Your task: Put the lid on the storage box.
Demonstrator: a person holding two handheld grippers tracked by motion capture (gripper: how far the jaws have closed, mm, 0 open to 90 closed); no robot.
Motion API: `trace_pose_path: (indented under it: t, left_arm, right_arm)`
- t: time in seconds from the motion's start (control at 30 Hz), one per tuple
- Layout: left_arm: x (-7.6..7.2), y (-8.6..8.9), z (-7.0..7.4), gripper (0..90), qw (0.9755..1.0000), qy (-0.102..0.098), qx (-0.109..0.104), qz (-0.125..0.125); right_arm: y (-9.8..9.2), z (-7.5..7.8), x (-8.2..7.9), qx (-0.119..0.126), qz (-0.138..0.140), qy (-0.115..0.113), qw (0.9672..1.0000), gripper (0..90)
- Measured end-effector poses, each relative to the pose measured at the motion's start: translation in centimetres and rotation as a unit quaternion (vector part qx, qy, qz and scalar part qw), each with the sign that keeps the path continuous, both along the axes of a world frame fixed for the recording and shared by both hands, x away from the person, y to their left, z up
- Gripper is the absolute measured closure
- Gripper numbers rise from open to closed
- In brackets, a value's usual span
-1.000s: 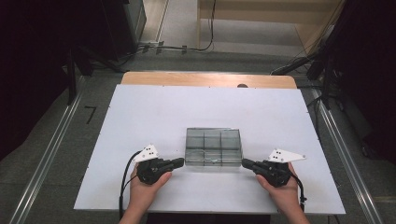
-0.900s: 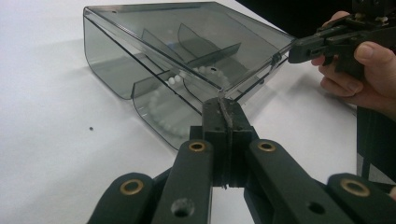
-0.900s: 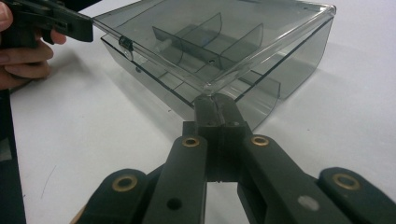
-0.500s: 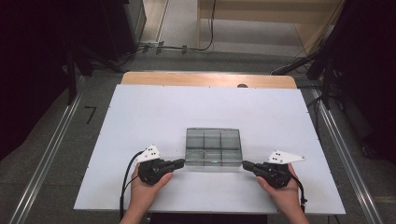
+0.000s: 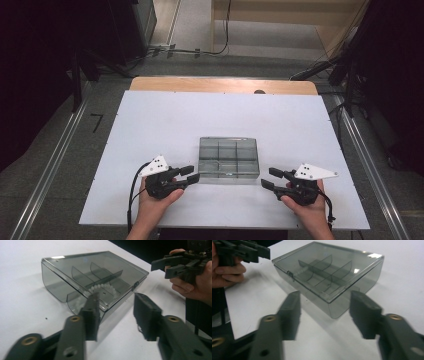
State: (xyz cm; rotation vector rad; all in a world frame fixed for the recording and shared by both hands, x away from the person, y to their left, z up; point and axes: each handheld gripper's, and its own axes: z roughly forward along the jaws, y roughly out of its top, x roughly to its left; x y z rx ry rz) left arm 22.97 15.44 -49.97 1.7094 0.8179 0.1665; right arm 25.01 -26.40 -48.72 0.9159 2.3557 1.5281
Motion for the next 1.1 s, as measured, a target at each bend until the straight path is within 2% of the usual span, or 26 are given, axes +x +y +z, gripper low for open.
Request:
trace_pose_path:
  t: [0.1,0.2,0.37,0.43,0.6,0.8,1.1]
  left_arm:
    - [-0.5,0.3,0.4,46.8,0.9999,-0.016,0.002,-0.002]
    - [-0.7,0.6,0.6,41.2,0.9997,-0.026,0.000,-0.005]
    - [-0.7,0.9,0.7,31.1,0.9995,-0.032,-0.004,-0.003]
    - [-0.8,1.0,0.8,26.6,0.9993,-0.036,0.001,-0.006]
    - [-0.9,1.8,1.0,20.0,0.9991,-0.041,-0.003,0.003]
    - [-0.9,3.2,1.1,15.9,0.9989,-0.042,-0.014,0.012]
    - [-0.9,5.8,1.1,10.4,0.9981,-0.048,-0.016,0.035]
  right_arm:
    - [-0.2,0.3,-0.1,-0.002,-0.006,-0.007,1.0000,22.3]
    - [-0.7,0.4,0.0,0.002,-0.005,-0.013,0.9999,17.6]
    - [-1.5,0.5,0.0,0.006,-0.012,-0.014,0.9998,15.3]
    - [-1.9,0.5,0.1,0.008,-0.013,-0.012,0.9998,15.1]
    - [-2.7,0.6,0.3,0.011,-0.017,-0.011,0.9997,14.8]
    - [-3.7,0.7,0.5,0.007,-0.027,-0.017,0.9995,14.4]
    - [-5.3,0.3,1.1,0.008,-0.035,-0.013,0.9993,11.9]
